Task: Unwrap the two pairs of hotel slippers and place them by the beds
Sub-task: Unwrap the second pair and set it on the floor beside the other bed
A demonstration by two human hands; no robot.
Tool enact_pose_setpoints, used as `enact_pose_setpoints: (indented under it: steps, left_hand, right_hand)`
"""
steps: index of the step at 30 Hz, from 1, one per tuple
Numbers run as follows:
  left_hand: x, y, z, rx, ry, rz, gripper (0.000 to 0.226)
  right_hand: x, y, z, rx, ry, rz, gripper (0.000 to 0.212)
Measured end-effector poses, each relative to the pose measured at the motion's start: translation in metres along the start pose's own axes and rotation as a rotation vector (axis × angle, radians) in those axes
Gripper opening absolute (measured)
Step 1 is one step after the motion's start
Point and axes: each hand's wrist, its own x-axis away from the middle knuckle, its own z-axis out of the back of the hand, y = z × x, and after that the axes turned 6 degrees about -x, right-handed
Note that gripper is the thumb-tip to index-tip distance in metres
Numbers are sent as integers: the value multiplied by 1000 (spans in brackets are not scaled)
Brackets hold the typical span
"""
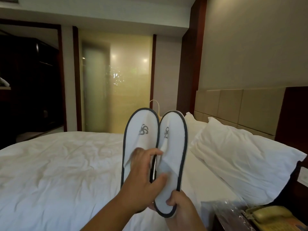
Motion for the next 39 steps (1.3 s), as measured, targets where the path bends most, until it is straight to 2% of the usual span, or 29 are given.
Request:
enact_pose_setpoints:
  steps: [5,8,10,13,17,19,22,25,27,29,31,34,36,39]
  left_hand:
    - [0,-10,6,-183,142,45,64]
    - [0,-13,6,-336,184,28,85]
    - [-1,-13,5,-437,201,69,89]
    - [-3,-11,5,-459,213,205,79]
    - [-1,-8,5,-554,237,139,57]
    - [-2,-9,7,-643,244,128,48]
    - [1,-13,9,-756,193,117,45]
    - [9,-17,6,-842,149,73,48]
    - [13,-20,6,-868,122,70,52]
    - [15,-24,7,-887,105,90,56]
    - [16,-28,10,-909,107,89,58]
    - [16,-35,12,-943,120,87,59]
    - [14,-36,13,-943,125,110,56]
    - [15,-32,10,-958,108,85,55]
  right_hand:
    - [1,-14,3,147,92,-6,59]
    - [1,-14,2,189,166,-9,55]
    - [1,-13,2,233,200,-9,53]
    - [0,-11,-2,307,205,5,51]
    - [-2,-10,-12,387,177,49,36]
    - [-1,-10,-19,514,247,89,34]
    - [-7,-11,-20,736,517,202,42]
    - [-9,-15,-17,1048,650,407,42]
    - [-11,-16,-15,1294,653,610,23]
    - [-13,-21,-17,1399,674,698,2]
    - [-16,-26,-19,1321,714,640,14]
    - [-20,-28,-28,1204,769,527,12]
    - [-21,-25,-34,1241,791,485,14]
    - [-23,-25,-44,1401,777,418,35]
